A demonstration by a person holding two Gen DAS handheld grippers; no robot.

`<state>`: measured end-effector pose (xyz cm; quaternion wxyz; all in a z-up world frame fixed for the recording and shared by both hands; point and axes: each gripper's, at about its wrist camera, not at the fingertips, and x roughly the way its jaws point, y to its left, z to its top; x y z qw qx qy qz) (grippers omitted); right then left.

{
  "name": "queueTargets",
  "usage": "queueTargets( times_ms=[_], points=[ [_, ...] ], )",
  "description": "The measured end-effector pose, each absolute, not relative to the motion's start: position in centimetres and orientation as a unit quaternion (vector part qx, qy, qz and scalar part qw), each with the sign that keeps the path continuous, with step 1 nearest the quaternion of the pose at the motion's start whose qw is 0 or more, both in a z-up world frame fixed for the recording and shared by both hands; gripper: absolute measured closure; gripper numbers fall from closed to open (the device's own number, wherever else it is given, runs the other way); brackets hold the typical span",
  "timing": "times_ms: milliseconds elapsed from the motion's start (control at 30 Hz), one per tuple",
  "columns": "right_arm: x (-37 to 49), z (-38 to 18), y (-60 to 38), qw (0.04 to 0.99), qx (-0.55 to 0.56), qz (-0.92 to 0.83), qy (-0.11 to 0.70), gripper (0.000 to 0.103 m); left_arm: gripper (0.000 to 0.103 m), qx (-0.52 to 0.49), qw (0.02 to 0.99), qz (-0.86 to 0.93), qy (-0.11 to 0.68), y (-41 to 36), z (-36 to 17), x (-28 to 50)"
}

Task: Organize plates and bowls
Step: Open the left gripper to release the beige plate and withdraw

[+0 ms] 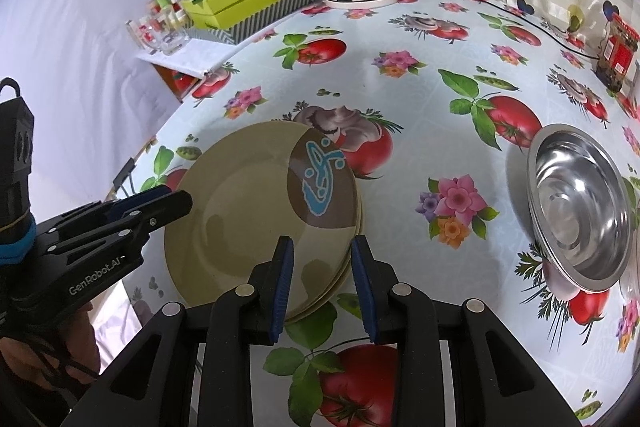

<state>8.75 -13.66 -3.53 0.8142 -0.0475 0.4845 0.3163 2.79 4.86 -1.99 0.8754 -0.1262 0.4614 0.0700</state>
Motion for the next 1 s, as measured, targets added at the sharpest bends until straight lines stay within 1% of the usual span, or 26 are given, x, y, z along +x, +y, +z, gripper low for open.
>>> queueTargets(
  times_ms=[700, 1000],
  points=[
    [8.7, -3.3, -13.8, 0.815, -0.043, 0.317, 0.484, 0.075, 0.077, -0.128, 0.874, 0.07, 0.463, 4.9, -2.0, 2.9],
    [8.5, -2.0, -16.0, 0.827, -0.032, 0.305, 0.472, 0.075, 0.077, -0.126, 0.883, 0.067, 0.448, 4.8, -0.4, 2.6]
  ],
)
